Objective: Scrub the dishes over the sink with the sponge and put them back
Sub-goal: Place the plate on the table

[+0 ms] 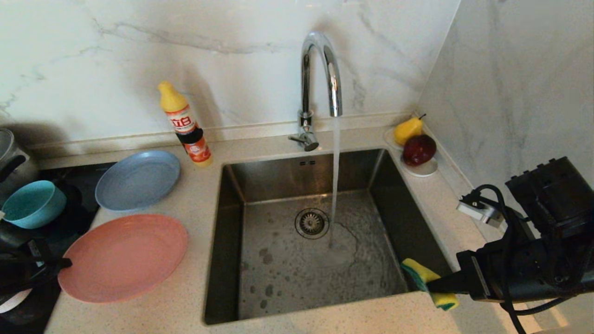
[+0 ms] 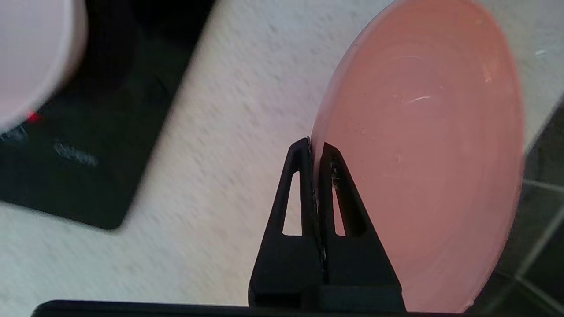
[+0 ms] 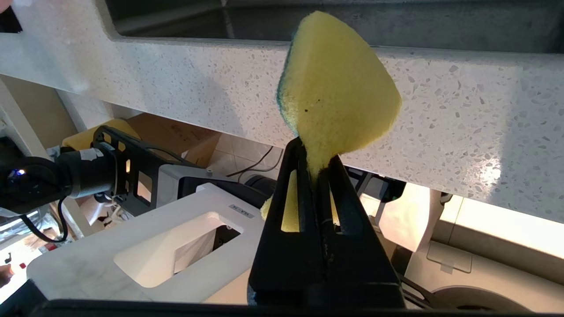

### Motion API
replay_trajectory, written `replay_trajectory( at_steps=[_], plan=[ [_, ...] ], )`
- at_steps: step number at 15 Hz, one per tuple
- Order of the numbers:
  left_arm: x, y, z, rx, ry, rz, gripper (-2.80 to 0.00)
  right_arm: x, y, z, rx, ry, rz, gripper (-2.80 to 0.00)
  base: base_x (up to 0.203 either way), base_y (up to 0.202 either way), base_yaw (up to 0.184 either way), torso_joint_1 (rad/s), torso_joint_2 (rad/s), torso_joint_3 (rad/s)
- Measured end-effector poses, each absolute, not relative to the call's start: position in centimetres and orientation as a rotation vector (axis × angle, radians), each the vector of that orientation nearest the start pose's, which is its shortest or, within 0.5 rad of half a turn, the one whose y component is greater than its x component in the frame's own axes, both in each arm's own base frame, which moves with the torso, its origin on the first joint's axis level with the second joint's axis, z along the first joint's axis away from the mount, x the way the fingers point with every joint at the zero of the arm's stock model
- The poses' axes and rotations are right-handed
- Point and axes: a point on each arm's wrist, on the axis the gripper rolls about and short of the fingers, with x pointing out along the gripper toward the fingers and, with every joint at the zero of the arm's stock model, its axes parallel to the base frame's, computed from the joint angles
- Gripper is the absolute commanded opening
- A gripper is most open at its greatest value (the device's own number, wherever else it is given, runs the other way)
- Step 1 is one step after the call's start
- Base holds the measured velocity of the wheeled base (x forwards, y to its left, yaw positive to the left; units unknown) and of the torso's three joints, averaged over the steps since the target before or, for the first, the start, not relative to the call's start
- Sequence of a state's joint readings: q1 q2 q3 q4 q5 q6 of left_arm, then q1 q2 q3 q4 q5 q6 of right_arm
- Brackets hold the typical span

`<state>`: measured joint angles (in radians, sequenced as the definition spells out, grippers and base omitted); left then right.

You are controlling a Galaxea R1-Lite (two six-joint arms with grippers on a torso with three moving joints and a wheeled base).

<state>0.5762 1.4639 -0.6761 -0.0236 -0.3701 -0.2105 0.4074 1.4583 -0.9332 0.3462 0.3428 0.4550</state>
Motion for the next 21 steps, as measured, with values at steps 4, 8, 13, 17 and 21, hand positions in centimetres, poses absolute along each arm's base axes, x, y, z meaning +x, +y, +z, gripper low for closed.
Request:
replay_trajectory(
  at_steps=[4,8,13,17,21],
  plan=[
    [19.2,13.6,14.1,-0.503,0.638,0.235,-2.8,20.3,9.6,19.6,0.378,1.025,0.488,-2.8,0.0,0.0,0.0,0.0,0.0,0.0],
    [20.0,15.4,12.4,-0.49,0.628,0.216,-2.8,20.7,9.8,19.4,0.378,1.029,0.487,-2.8,0.0,0.0,0.0,0.0,0.0,0.0],
    [20.8,16.3,11.4,-0.498,0.631,0.221,-2.8,21.1,10.0,19.2,0.379,1.029,0.489,-2.8,0.0,0.0,0.0,0.0,0.0,0.0],
    [21.0,16.4,11.4,-0.51,0.629,0.226,0.0,21.1,10.0,19.1,0.379,1.03,0.488,-2.8,0.0,0.0,0.0,0.0,0.0,0.0],
    [21.1,16.5,11.9,-0.536,0.614,0.233,0.0,21.0,9.9,19.0,0.378,1.035,0.487,-2.8,0.0,0.0,0.0,0.0,0.0,0.0]
  ],
)
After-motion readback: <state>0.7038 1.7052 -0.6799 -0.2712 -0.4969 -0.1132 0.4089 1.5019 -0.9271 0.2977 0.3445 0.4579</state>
